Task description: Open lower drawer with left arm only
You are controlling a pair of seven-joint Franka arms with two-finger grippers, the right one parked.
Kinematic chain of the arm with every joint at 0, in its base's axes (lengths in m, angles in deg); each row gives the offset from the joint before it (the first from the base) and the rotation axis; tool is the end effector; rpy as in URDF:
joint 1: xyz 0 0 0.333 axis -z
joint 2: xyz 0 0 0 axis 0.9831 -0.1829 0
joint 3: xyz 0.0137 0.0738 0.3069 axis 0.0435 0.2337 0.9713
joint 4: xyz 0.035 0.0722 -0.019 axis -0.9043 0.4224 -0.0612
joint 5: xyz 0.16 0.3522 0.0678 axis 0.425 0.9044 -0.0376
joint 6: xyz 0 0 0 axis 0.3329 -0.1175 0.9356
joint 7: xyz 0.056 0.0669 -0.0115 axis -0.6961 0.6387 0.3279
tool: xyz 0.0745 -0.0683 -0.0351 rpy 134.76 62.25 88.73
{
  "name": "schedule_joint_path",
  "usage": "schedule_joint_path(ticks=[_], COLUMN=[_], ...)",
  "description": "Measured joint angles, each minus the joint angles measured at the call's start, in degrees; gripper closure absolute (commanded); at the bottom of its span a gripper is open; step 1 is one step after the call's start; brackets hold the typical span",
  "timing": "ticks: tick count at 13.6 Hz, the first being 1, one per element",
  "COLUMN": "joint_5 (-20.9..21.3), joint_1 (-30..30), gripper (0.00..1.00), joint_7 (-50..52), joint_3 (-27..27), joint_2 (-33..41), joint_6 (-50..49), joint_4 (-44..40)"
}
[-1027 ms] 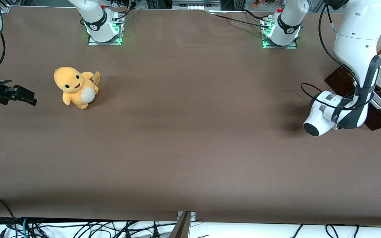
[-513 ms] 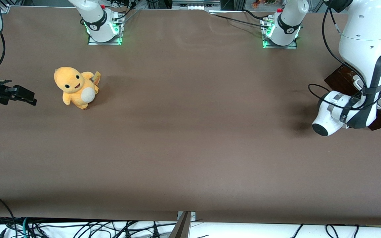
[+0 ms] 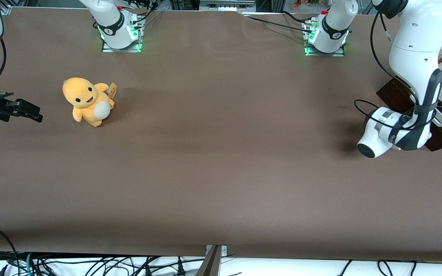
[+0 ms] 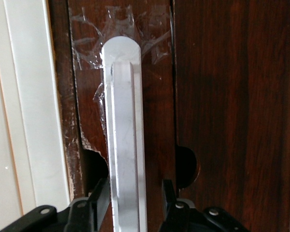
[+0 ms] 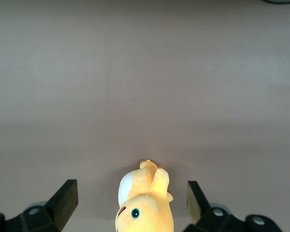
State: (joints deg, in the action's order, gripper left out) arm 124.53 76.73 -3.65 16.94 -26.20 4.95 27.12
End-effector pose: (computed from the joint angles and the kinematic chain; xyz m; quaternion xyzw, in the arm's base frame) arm 0.5249 0.1472 0.1622 -0.7141 -0.2174 0.2217 0.6275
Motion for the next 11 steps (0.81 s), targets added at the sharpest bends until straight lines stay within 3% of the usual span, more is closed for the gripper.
schedule_joint_path(ticks=[7, 11], joint_5=[0.19, 0.19], joint_1=[1.46, 1.46], gripper=[0.9, 0.93], joint_7=[0.54, 0.66], joint_3=[0.03, 0.02], joint_2=[0.05, 0.03], joint_6=[-0.41, -0.41], joint_4=[-0.53, -0.55])
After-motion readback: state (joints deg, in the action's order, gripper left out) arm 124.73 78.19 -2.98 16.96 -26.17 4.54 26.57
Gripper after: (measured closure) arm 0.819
